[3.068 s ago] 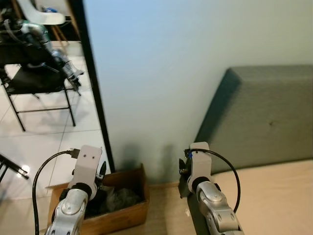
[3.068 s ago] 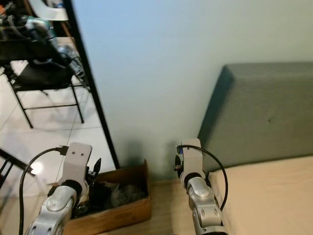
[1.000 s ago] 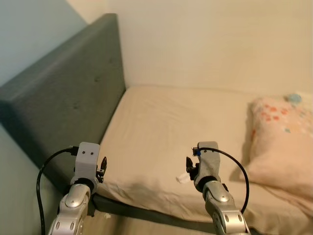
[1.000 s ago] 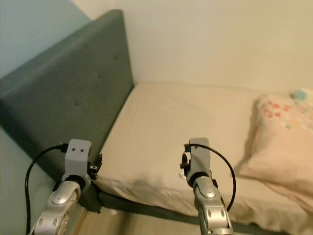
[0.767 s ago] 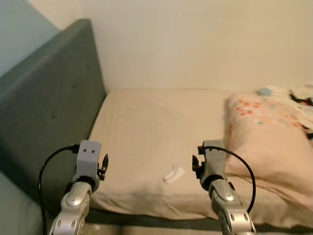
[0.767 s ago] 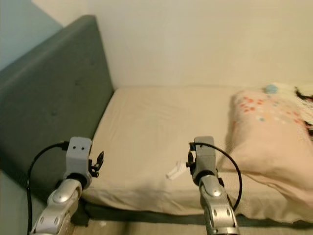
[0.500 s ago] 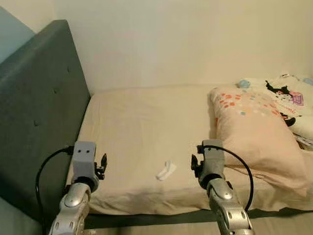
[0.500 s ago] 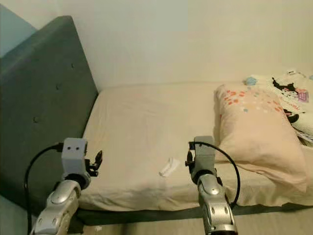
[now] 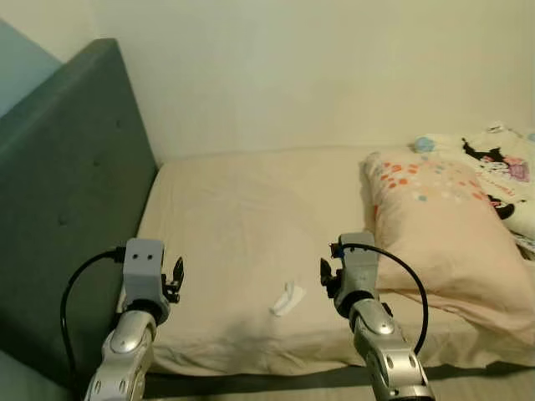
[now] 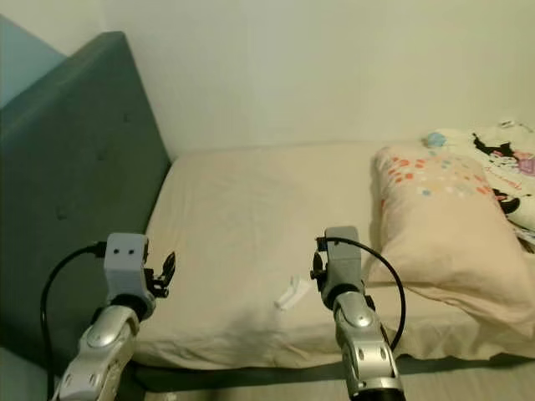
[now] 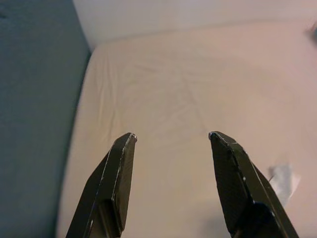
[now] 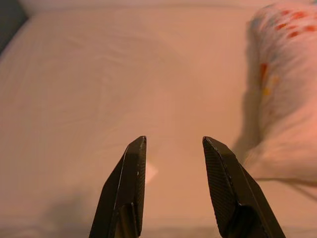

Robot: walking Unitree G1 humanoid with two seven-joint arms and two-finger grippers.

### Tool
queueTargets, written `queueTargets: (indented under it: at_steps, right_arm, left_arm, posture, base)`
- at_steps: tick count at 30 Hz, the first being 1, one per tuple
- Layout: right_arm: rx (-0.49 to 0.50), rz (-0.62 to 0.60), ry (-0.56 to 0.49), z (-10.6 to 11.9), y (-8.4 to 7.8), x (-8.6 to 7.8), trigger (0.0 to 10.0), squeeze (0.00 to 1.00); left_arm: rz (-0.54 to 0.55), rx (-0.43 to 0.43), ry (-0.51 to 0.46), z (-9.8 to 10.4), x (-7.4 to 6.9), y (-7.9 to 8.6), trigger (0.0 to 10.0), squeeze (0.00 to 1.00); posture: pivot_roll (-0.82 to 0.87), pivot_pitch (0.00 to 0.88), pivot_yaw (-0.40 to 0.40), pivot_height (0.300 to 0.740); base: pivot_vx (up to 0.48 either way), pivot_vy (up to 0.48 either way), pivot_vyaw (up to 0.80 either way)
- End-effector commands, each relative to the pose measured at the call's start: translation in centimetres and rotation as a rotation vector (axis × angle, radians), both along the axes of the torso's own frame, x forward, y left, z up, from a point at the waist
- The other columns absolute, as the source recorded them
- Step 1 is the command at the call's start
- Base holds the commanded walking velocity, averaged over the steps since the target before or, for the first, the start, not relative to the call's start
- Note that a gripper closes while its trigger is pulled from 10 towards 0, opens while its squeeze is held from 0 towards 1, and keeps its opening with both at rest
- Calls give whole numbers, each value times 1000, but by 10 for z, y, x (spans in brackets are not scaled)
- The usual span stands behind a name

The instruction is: Clean up the room

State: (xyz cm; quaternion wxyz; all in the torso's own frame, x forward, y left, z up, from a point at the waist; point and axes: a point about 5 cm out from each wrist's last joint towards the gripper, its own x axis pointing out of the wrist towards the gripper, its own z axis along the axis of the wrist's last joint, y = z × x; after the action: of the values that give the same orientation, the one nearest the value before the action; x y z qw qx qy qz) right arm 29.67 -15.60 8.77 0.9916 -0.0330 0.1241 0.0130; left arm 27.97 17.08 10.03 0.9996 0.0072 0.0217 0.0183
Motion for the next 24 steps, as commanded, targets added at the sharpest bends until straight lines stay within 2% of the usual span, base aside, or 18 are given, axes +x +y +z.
queueTargets:
  at_steps: [1, 8, 24]
  right_arm:
    - [19, 19, 1, -1, 6, 0, 10000, 0]
    - [17, 21, 4, -1, 6, 0, 10000, 0]
    - [28, 29, 18, -4, 11, -1, 10000, 0]
  left_arm:
    - [19, 3, 18, -5, -3, 6, 10000, 0]
    - [18, 5, 7, -4, -3, 7, 10000, 0]
    - [-36, 48, 5, -6, -4, 4, 10000, 0]
  posture:
    - [-77, 84, 19, 731]
    - [-77, 83, 19, 731]
    - [-73, 61, 19, 731]
  base:
    - [337, 0, 0]
    - [320, 0, 0]
    - [0, 0, 0]
